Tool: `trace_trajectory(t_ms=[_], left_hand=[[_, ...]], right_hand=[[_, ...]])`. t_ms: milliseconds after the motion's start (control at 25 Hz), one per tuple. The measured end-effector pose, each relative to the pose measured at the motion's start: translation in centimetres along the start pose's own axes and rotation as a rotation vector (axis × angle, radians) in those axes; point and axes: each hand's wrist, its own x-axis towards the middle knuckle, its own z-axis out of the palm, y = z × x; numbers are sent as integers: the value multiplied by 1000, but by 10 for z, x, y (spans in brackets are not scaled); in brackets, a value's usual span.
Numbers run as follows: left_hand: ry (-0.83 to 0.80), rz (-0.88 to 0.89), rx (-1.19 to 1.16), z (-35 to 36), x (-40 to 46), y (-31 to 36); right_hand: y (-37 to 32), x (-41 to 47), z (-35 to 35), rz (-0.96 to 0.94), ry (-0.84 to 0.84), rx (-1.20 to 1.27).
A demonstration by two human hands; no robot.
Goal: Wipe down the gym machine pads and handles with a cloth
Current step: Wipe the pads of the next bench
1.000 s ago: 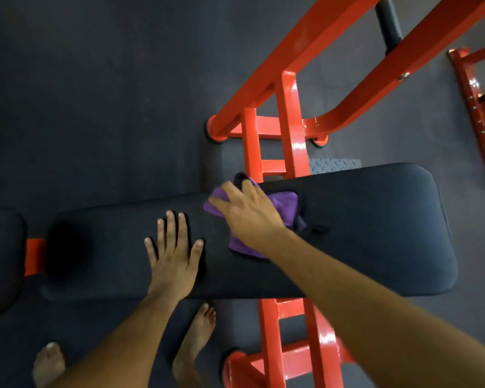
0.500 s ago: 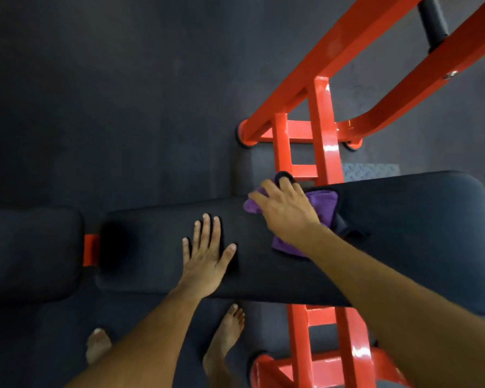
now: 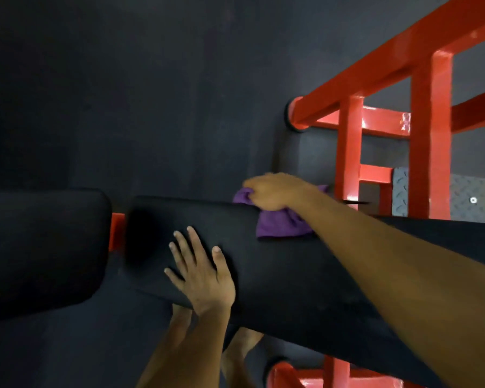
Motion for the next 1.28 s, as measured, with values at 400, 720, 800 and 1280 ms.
trace_trajectory(t_ms=[400, 720, 800, 1280], left_hand=[[-267, -12, 91, -17, 14, -6], [-365, 444, 151, -19, -69, 99], [-363, 422, 148, -9, -77, 104], [-466, 60, 191, -45, -4, -56]], right_hand=[[23, -85, 1, 39, 112, 44], [192, -336, -29, 608, 144, -9], [183, -317, -15, 597, 251, -88], [-79, -67, 73, 200, 535, -259]])
